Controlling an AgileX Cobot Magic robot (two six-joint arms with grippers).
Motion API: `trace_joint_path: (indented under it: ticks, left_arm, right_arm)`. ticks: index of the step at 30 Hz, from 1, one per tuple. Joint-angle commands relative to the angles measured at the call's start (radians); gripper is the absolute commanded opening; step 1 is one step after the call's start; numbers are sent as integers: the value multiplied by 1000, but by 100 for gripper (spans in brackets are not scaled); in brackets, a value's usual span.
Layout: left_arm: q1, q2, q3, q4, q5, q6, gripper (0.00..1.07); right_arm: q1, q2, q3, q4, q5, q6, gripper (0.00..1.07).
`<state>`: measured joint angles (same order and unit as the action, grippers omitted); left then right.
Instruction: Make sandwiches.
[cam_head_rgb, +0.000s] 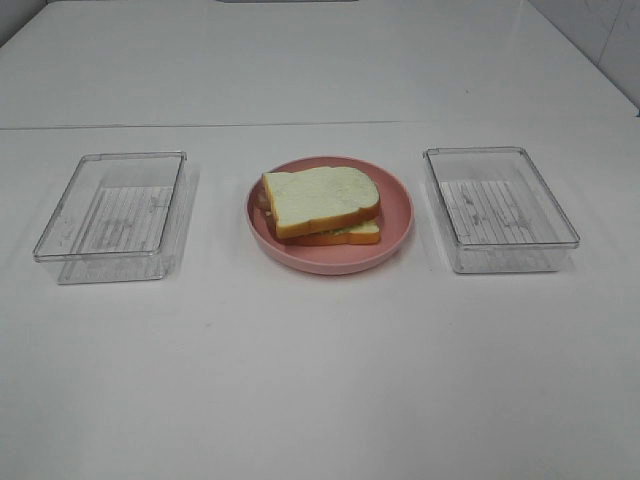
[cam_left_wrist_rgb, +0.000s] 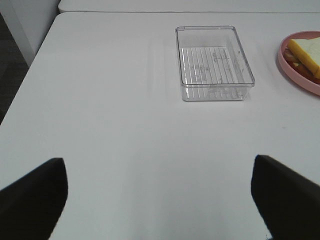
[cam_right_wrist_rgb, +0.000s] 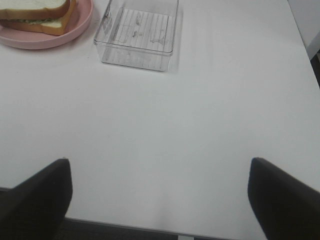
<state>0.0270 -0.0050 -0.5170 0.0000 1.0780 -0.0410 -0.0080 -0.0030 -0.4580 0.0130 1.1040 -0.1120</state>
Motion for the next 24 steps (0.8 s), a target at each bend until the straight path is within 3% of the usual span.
trace_joint_path:
  ticks: [1,24]
  left_arm:
    - [1,-10,1,-8,-4,0,91]
    - [1,-9,1,-8,-4,0,91]
  right_arm:
    - [-5,-36,3,8,-4,-12,93]
    - [-5,-36,3,8,-4,-13,93]
